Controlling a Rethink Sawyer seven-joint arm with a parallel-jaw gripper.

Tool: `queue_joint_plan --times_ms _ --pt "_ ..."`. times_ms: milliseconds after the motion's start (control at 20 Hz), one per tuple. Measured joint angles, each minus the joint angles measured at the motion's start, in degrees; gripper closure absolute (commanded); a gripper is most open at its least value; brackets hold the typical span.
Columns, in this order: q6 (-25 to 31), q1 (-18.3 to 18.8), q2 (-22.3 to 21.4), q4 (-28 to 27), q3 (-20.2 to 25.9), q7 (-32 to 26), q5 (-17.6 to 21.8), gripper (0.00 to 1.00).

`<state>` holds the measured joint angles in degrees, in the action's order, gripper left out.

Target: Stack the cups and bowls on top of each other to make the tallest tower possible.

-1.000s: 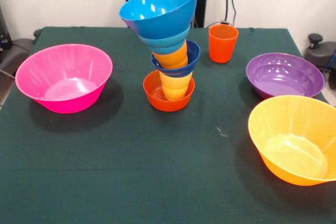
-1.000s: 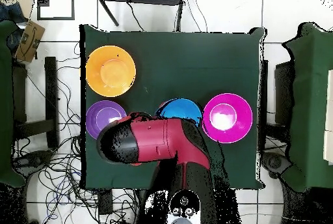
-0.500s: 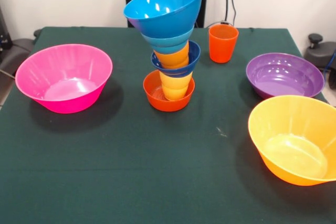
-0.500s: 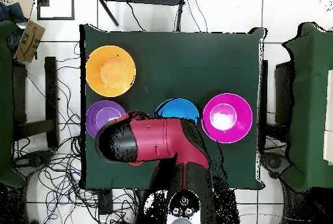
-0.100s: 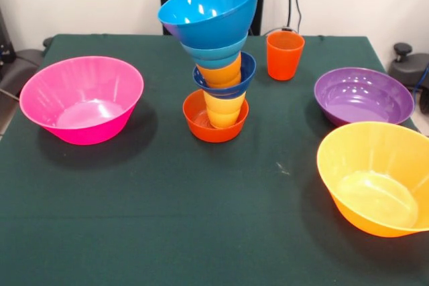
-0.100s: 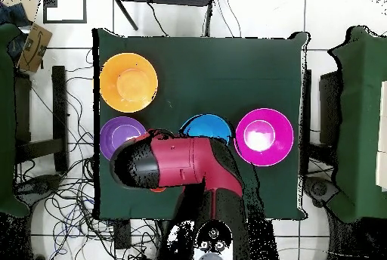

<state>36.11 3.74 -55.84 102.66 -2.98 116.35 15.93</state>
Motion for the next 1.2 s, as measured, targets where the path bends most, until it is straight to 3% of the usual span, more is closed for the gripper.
queue_joint_plan --times_ms 550,600,1200 --pt "0.0 0.0 0.0 0.0 0.0 0.0 -0.2 1.0" --pt "0.0 0.0 0.0 0.0 0.0 0.0 -0.2 0.0" --pt "0.0 0.0 0.0 0.0 0.0 0.0 -0.5 0.0"
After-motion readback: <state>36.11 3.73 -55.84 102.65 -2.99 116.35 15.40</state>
